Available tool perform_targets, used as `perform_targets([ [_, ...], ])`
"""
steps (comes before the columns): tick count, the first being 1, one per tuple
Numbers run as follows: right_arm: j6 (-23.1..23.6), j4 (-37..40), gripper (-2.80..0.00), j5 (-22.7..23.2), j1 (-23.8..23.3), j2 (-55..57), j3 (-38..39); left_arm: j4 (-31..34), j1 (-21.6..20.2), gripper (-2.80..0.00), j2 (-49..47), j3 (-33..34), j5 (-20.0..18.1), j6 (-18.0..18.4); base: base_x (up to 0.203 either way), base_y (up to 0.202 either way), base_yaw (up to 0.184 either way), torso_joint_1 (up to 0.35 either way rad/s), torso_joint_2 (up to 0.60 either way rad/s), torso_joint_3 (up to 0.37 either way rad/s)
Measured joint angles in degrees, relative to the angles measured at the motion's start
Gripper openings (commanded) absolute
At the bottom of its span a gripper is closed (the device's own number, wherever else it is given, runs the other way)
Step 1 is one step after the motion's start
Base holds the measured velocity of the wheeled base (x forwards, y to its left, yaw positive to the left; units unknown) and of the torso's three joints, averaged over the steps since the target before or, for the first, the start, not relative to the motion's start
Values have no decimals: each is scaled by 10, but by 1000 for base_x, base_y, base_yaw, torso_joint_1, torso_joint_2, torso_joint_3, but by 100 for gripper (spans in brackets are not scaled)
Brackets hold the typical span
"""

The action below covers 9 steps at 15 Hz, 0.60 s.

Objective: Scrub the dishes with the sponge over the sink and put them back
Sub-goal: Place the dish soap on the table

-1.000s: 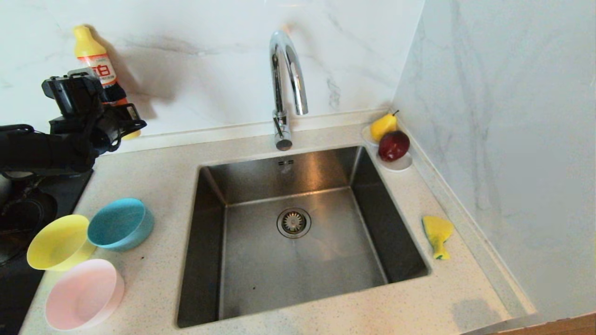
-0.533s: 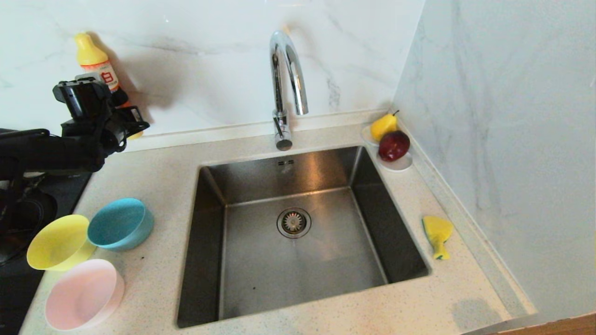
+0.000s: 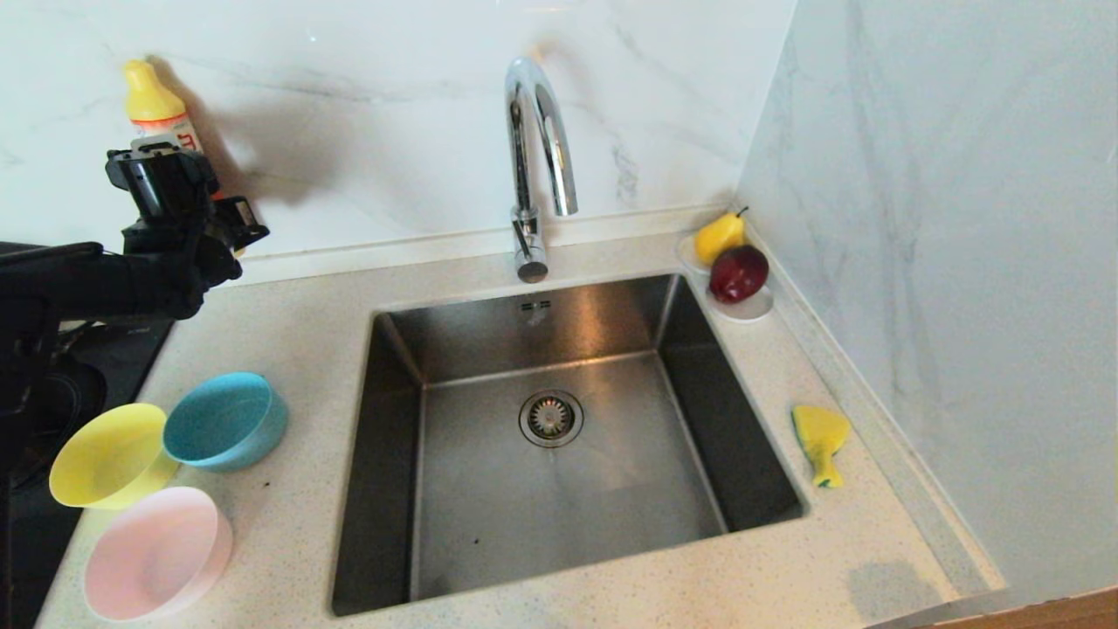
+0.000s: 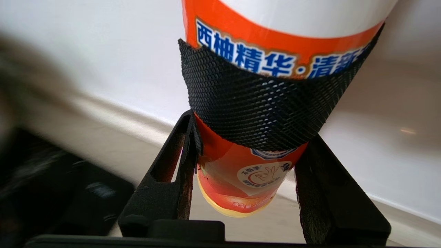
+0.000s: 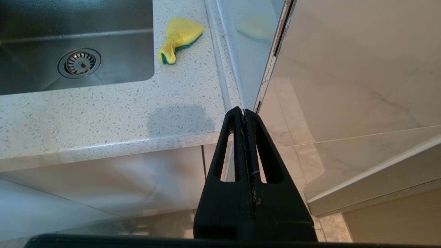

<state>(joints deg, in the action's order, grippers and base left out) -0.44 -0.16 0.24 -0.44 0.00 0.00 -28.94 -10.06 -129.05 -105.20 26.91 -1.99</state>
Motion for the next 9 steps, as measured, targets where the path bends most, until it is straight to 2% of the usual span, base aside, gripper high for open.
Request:
perform_targets([
  [4,0,0,-280,0,0,0,0,-6,1,-280,9,12,82,12,0,0,0,0,0,0],
  [7,0,0,-280,0,0,0,0,-10,1,-280,13,50,84,2,0,0,0,0,0,0],
  [9,0,0,-280,0,0,0,0,-23,1,-280,17,74,86,-25,0,0,0,0,0,0],
])
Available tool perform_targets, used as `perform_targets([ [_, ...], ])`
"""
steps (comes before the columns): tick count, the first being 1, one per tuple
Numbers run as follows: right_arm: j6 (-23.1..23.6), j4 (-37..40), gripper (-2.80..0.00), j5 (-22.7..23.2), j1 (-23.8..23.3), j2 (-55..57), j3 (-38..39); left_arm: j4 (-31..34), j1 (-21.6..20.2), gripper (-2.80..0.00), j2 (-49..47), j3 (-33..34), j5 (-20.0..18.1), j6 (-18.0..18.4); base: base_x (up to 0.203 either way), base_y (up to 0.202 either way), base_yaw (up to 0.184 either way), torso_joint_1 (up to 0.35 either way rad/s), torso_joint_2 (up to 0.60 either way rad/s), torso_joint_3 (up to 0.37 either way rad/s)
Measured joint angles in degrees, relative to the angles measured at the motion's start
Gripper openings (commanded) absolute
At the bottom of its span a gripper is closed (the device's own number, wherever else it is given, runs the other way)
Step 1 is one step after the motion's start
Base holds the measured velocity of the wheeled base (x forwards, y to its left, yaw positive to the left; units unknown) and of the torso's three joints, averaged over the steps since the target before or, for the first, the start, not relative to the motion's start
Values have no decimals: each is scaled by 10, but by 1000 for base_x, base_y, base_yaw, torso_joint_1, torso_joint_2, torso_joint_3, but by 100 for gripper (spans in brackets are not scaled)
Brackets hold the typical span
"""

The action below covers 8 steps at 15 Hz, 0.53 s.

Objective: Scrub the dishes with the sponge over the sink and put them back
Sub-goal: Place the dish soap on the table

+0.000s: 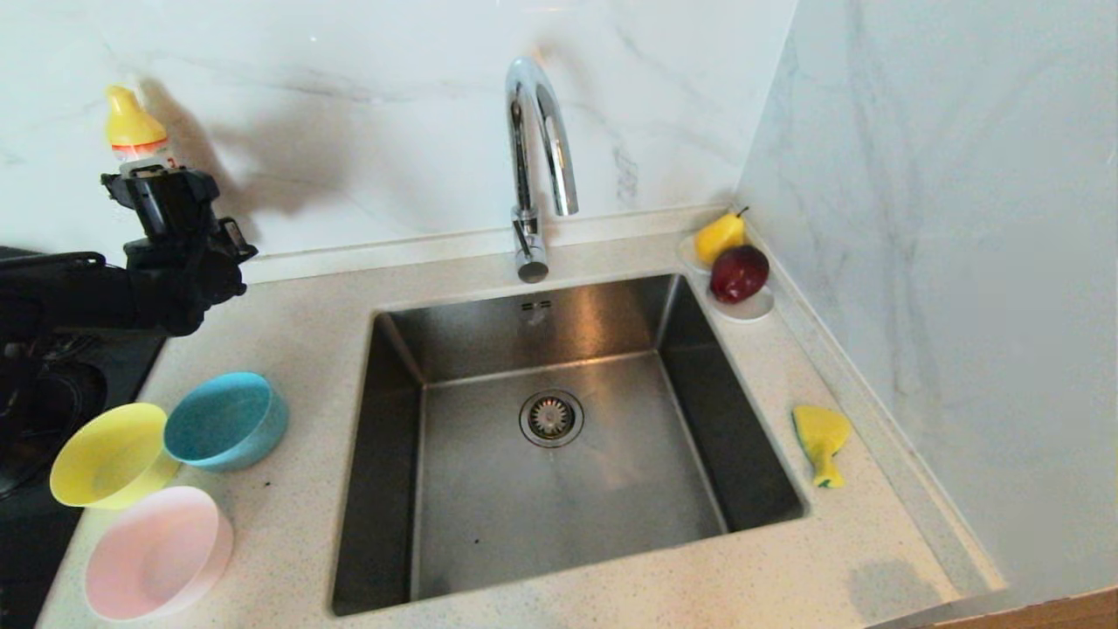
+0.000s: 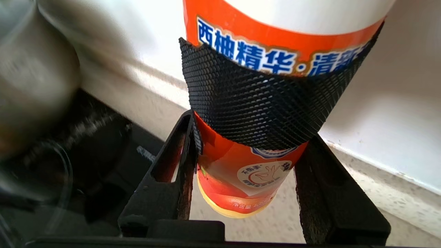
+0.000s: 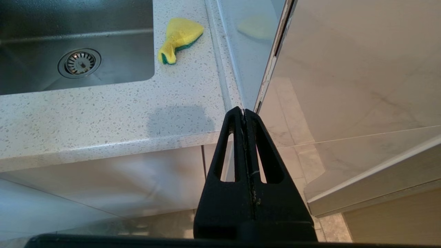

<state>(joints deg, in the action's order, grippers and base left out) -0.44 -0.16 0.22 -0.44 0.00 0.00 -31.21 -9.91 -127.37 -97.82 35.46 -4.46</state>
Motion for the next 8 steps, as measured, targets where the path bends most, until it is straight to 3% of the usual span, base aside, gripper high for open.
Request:
perform_targets([
  [8,0,0,-280,0,0,0,0,-87,18,-280,-22,31,44,-33,0,0,0,0,0,0],
])
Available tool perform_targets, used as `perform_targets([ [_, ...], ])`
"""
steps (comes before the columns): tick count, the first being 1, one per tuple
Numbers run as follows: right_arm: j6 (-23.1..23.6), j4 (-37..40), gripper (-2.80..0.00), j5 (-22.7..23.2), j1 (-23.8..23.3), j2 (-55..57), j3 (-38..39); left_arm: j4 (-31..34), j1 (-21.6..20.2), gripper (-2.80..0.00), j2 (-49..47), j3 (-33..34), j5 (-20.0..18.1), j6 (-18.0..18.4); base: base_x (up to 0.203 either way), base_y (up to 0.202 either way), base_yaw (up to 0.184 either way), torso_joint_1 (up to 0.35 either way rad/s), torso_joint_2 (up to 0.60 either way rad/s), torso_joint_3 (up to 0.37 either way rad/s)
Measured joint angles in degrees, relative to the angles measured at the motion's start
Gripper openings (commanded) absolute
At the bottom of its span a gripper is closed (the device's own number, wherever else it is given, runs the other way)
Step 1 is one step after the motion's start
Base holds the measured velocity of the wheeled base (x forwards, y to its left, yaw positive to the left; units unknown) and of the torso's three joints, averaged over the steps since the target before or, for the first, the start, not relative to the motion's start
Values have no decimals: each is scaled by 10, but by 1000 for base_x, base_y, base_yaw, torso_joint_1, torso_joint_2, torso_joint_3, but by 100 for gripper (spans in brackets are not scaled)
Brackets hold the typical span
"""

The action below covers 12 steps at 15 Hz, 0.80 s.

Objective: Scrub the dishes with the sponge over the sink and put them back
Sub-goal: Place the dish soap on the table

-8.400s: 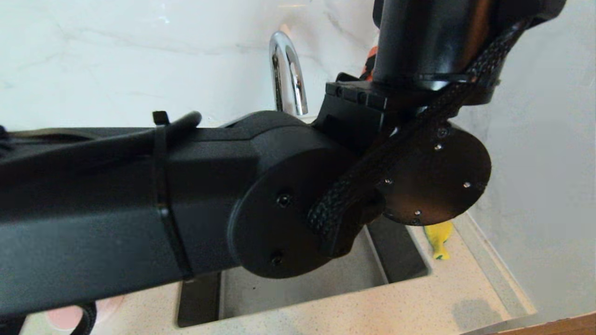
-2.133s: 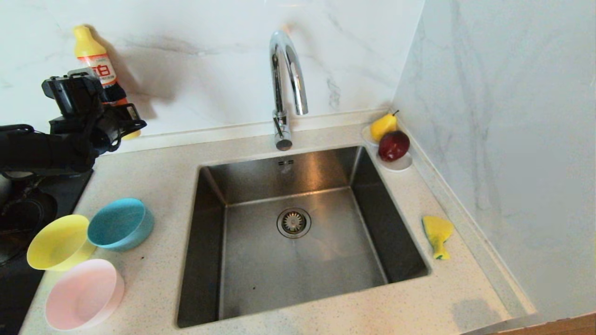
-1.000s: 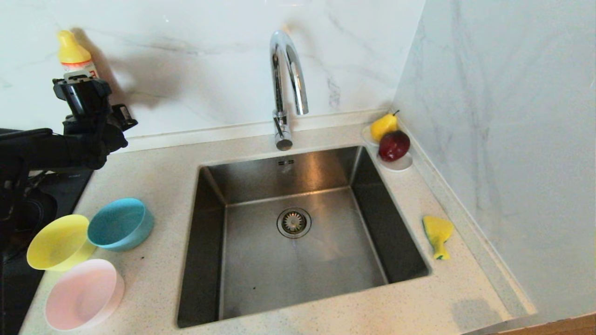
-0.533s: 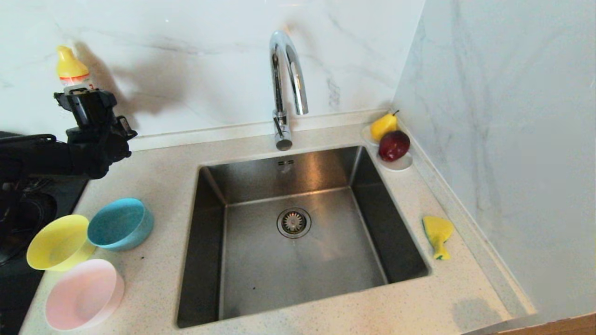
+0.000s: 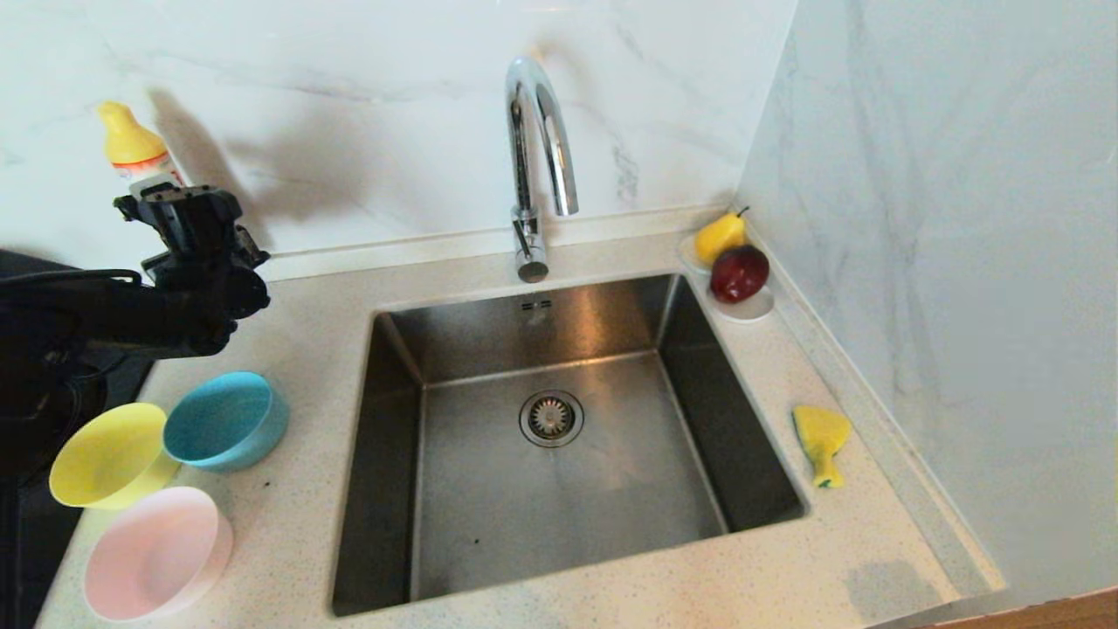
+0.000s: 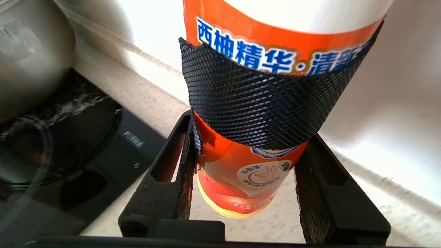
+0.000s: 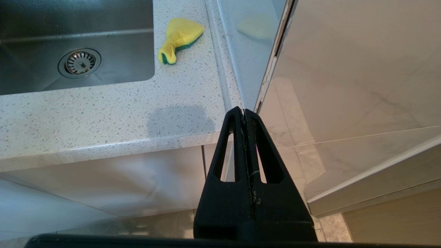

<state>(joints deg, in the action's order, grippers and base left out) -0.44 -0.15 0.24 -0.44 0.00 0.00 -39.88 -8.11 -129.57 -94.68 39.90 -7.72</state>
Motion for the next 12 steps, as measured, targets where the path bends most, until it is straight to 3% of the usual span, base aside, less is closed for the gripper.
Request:
perform_targets([
  [12,0,0,-280,0,0,0,0,-18,6,-280,-51,9,17,-39,0,0,0,0,0,0],
])
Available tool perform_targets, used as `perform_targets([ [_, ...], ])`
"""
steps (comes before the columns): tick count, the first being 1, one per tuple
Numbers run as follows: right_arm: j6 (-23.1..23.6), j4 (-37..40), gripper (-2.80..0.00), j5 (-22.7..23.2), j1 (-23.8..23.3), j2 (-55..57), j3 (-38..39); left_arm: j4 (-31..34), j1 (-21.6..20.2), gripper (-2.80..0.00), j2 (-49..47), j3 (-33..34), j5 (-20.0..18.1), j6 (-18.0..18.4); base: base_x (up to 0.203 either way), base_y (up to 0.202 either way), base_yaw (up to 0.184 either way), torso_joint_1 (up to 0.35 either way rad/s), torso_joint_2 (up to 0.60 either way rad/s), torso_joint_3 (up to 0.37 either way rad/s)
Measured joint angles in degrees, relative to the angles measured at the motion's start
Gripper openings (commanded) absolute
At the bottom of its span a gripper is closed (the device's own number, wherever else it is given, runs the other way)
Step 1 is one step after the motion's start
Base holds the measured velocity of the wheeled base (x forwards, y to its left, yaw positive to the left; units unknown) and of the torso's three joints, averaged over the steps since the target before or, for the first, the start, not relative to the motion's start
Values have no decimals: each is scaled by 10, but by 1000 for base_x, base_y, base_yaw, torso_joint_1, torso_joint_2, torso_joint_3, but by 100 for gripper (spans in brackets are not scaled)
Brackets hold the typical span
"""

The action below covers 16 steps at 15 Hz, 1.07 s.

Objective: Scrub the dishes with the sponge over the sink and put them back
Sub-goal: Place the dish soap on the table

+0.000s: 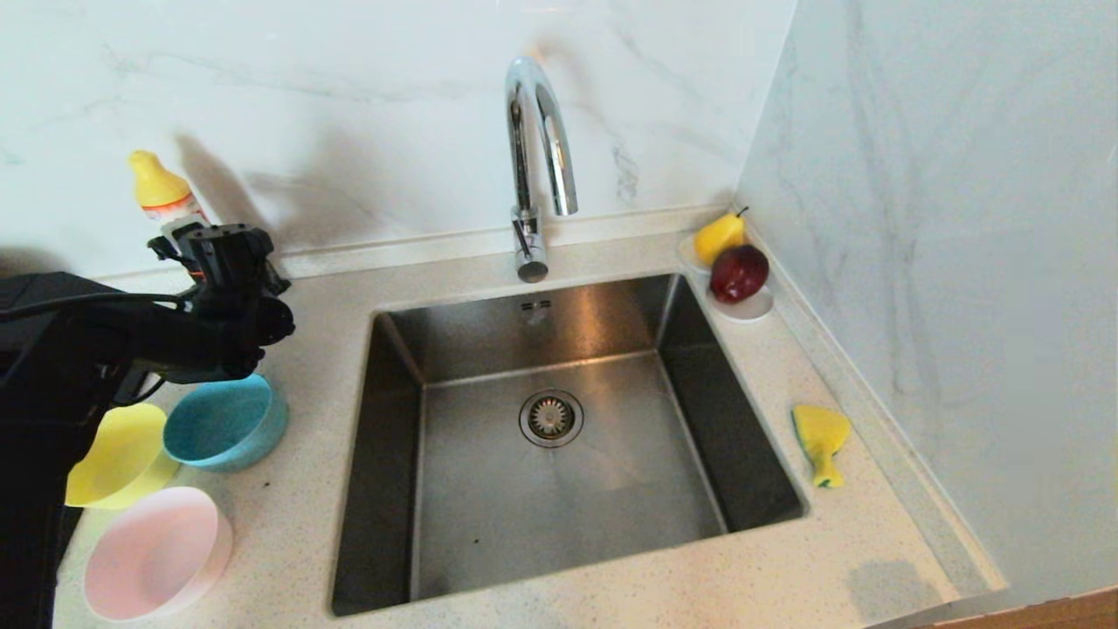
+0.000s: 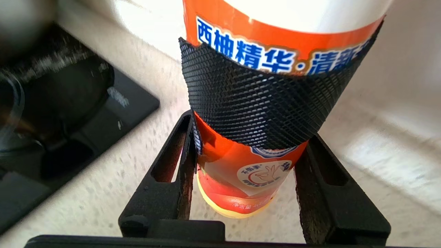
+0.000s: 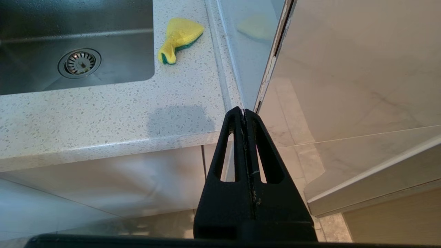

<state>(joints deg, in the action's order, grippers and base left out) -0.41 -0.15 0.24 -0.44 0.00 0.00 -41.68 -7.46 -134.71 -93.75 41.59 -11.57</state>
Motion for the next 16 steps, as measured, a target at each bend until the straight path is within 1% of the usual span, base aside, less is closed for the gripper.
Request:
perform_targets([
  [4,0,0,-280,0,0,0,0,-3,0,-280,-14,-14,0,-3,0,0,0,0,0,0],
  [8,0,0,-280,0,0,0,0,-3,0,-280,-14,-17,0,-25,0,0,0,0,0,0],
  [12,0,0,-280,0,0,0,0,-4,3,-280,-12,-16,17,-32,0,0,0,0,0,0],
  [16,0,0,-280,0,0,0,0,-16,5,-280,-11,-9,18,-32,0,0,0,0,0,0],
])
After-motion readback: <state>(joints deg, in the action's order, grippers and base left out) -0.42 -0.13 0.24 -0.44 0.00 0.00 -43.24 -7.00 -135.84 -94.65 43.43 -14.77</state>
